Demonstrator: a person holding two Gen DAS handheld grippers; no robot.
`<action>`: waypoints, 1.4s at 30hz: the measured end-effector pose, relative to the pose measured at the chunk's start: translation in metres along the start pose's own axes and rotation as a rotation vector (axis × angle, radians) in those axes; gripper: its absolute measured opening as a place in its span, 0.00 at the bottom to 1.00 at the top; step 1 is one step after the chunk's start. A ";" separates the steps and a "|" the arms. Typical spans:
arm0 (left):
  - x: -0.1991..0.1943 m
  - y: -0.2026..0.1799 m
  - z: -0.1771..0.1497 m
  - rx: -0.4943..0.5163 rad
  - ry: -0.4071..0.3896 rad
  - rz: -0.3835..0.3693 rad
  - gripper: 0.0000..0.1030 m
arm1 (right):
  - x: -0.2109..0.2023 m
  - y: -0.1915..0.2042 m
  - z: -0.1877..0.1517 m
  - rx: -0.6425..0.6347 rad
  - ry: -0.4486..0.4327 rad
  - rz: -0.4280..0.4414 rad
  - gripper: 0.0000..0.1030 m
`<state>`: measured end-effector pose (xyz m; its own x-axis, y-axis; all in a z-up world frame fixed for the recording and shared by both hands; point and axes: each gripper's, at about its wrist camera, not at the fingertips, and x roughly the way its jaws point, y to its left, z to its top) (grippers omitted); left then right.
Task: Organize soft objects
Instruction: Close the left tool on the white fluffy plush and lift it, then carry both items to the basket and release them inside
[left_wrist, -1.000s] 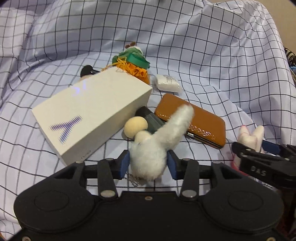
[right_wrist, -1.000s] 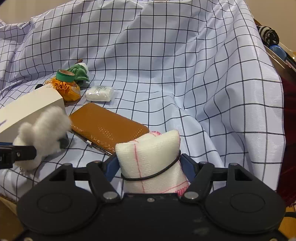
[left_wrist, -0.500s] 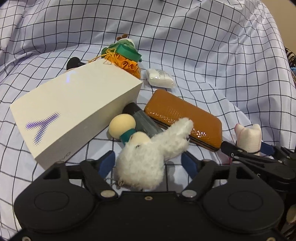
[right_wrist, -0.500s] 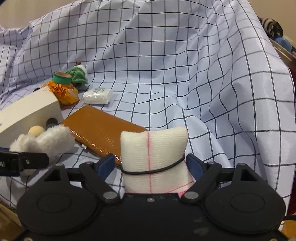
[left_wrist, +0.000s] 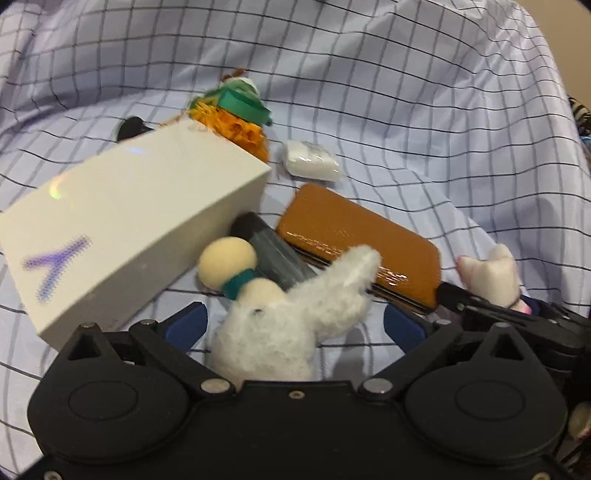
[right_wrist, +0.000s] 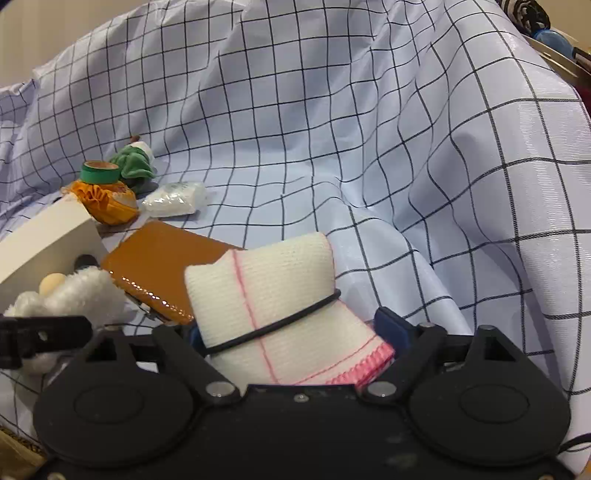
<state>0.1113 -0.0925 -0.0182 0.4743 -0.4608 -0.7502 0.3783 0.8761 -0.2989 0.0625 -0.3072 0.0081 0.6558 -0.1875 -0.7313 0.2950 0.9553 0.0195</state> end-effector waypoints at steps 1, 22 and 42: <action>0.000 -0.001 -0.001 0.002 0.003 -0.017 0.88 | 0.000 0.000 0.000 0.002 -0.002 0.013 0.78; -0.055 -0.007 -0.005 0.041 -0.087 -0.067 0.62 | -0.058 0.009 0.006 -0.029 -0.095 0.037 0.74; -0.142 0.030 -0.072 0.034 0.036 0.149 0.63 | -0.178 0.071 -0.073 -0.177 0.061 0.219 0.74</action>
<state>-0.0017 0.0097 0.0371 0.4990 -0.3199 -0.8054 0.3330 0.9288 -0.1626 -0.0840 -0.1895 0.0896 0.6462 0.0370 -0.7623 0.0216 0.9975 0.0667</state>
